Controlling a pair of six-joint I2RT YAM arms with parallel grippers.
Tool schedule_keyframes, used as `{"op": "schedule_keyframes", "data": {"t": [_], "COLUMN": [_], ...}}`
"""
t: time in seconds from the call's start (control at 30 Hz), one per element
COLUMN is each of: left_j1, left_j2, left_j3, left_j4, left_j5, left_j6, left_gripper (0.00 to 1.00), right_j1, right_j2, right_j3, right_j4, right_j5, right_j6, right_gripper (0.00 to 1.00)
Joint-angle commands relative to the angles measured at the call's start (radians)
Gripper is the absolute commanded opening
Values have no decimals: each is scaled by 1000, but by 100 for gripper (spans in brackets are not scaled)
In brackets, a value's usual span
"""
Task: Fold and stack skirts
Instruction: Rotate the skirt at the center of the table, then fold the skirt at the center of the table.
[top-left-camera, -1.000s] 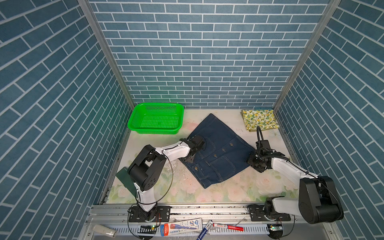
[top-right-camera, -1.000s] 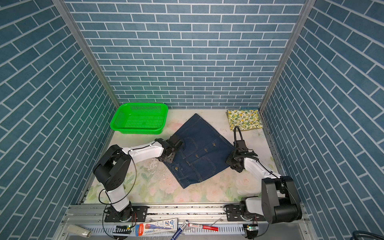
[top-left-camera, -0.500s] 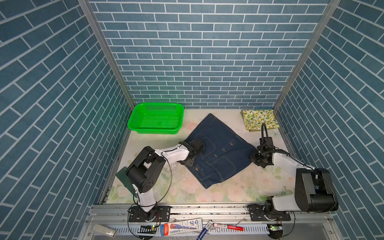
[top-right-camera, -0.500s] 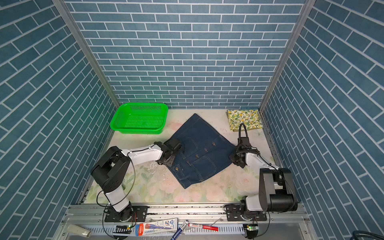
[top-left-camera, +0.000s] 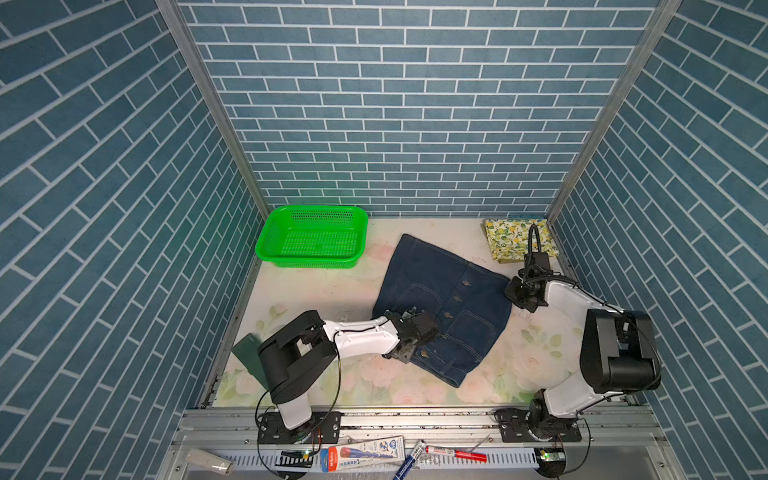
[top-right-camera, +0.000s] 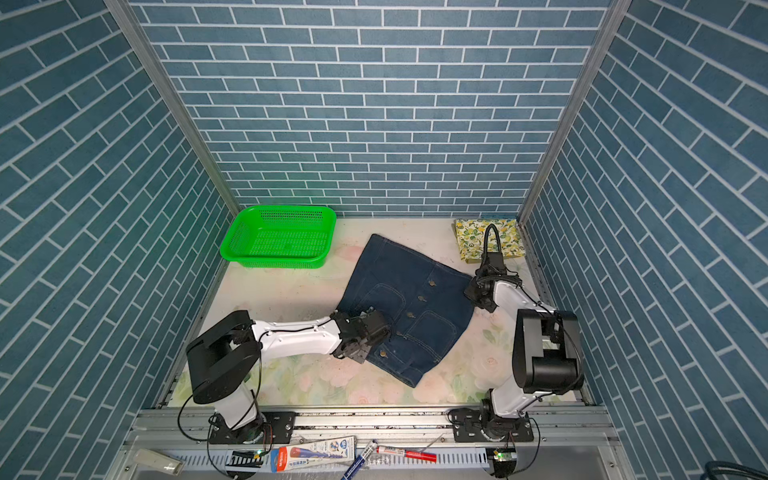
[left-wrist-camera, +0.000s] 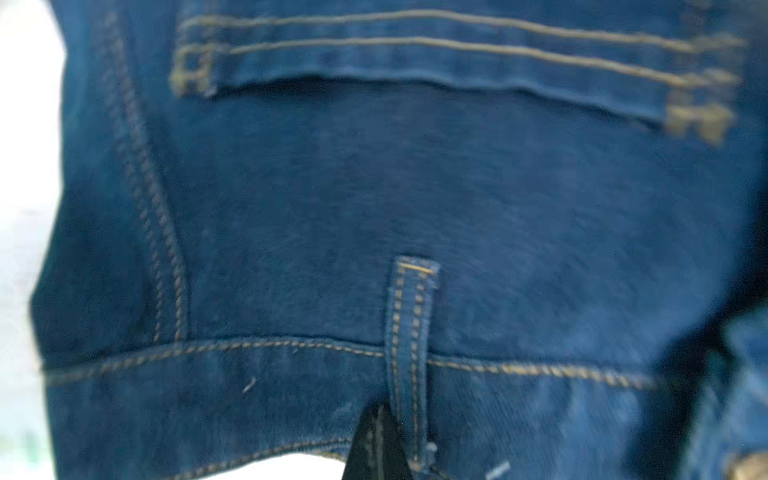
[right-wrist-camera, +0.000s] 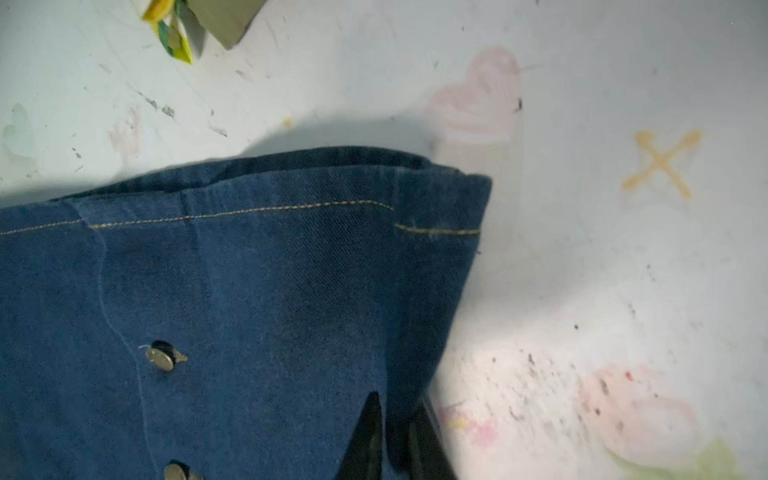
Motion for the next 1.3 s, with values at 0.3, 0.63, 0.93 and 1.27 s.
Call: {"op": "schedule_keyframes", "data": {"t": [0.3, 0.63, 0.93, 1.27], "left_j1": [-58, 161, 285, 309], "left_j2": [-221, -320, -234, -127], "left_j3": [0, 14, -43, -125], "left_j4": [-46, -95, 19, 192], "left_j5": [160, 125, 203, 304], "left_j6": [-39, 65, 86, 53], "left_gripper": [61, 69, 69, 60], "right_j1": [-3, -71, -99, -65], "right_j2": [1, -41, 29, -107], "right_j3": [54, -13, -57, -38], "right_j4": [-57, -23, 31, 18], "right_j5": [41, -27, -102, -57], "right_j6": [-116, -118, -111, -118], "right_gripper": [59, 65, 56, 0]}}
